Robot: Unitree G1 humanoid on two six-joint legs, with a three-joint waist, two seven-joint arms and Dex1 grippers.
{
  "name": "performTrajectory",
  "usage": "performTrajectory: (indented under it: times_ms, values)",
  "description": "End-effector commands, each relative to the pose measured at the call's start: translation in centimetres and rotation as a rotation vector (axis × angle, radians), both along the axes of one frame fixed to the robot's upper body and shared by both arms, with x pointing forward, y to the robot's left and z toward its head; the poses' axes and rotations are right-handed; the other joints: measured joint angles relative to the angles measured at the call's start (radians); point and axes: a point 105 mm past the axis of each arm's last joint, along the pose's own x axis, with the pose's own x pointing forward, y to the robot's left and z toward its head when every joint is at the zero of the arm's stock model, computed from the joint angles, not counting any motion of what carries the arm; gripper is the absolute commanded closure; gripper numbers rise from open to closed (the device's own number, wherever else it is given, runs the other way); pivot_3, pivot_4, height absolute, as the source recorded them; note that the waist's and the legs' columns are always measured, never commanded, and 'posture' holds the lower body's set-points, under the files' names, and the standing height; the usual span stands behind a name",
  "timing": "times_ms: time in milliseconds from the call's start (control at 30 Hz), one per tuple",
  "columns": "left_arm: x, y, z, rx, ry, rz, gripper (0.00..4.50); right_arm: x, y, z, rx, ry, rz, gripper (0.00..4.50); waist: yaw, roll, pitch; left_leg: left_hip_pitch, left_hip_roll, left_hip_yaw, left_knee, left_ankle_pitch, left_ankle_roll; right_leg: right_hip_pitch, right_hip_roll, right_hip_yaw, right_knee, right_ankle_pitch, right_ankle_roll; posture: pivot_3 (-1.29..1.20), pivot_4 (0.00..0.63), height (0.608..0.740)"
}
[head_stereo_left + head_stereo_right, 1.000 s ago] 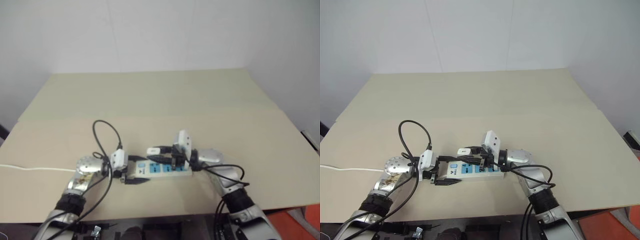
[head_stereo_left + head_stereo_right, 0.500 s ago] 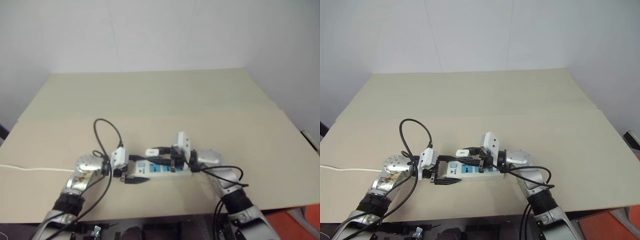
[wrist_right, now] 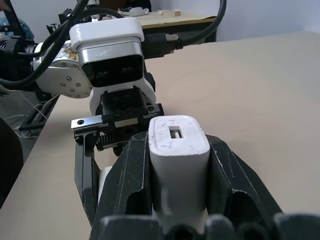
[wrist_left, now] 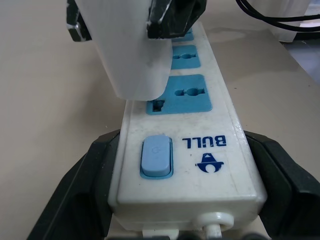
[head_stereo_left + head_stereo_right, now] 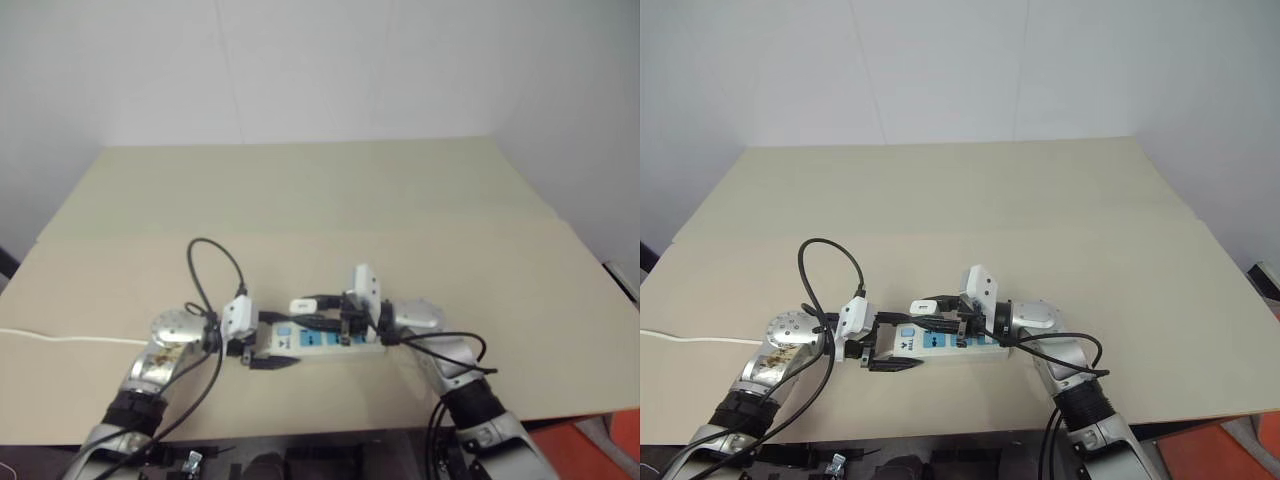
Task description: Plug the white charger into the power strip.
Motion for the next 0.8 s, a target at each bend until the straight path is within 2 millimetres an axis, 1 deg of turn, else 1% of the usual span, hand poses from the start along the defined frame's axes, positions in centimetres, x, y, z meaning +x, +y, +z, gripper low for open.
performTrajectory:
  times_ms: [33, 167, 333, 567, 700, 800]
  values:
    - [0.1, -0.1, -0.8, 0.015, -0.017, -0.001, 1.18, -0.4, 0.1, 1.2, 0.031, -0.045, 0.024, 3.39, 0.0, 0.0, 0.0, 0.0, 0.0, 0.0, 0.0, 0.0, 0.0, 0.0, 0.0, 0.0, 0.0, 0.0, 0.0, 0.0, 0.15, 0.74]
    - [0.1, -0.3, -0.9, 0.012, -0.026, -0.003, 1.18, -0.4, -0.1, 1.1, 0.023, -0.044, 0.023, 3.39, 0.005, 0.0, 0.0, 0.0, 0.0, 0.0, 0.0, 0.0, 0.0, 0.0, 0.0, 0.0, 0.0, 0.0, 0.0, 0.0, 0.15, 0.74]
    - [-0.1, -0.6, -0.3, 0.008, -0.036, -0.013, 1.18, -0.3, 0.0, 1.1, 0.023, -0.047, 0.023, 3.39, 0.009, 0.0, 0.0, 0.0, 0.0, 0.001, 0.0, 0.0, 0.0, 0.0, 0.0, 0.0, 0.0, 0.0, 0.0, 0.0, 0.15, 0.74]
    - [0.1, -0.4, 0.4, 0.008, -0.032, -0.012, 1.18, -0.1, 0.1, 1.0, 0.017, -0.063, 0.022, 3.39, 0.013, 0.0, 0.0, 0.0, 0.0, 0.001, 0.0, 0.0, 0.0, 0.0, 0.0, 0.0, 0.0, 0.0, 0.0, 0.0, 0.15, 0.74]
    - [0.2, -0.2, 0.3, 0.01, -0.027, -0.009, 1.18, -0.1, -0.3, 0.5, 0.009, -0.057, 0.015, 3.39, 0.013, 0.0, 0.0, 0.0, 0.0, 0.001, 0.0, 0.0, 0.0, 0.0, 0.0, 0.0, 0.0, 0.0, 0.0, 0.0, 0.15, 0.74]
    - [0.2, 0.0, 0.0, 0.013, -0.026, -0.005, 1.18, -0.1, -0.4, 0.5, 0.01, -0.059, 0.014, 3.39, 0.013, 0.0, 0.0, 0.0, 0.0, 0.001, 0.0, 0.0, 0.0, 0.0, 0.0, 0.0, 0.0, 0.0, 0.0, 0.0, 0.15, 0.74]
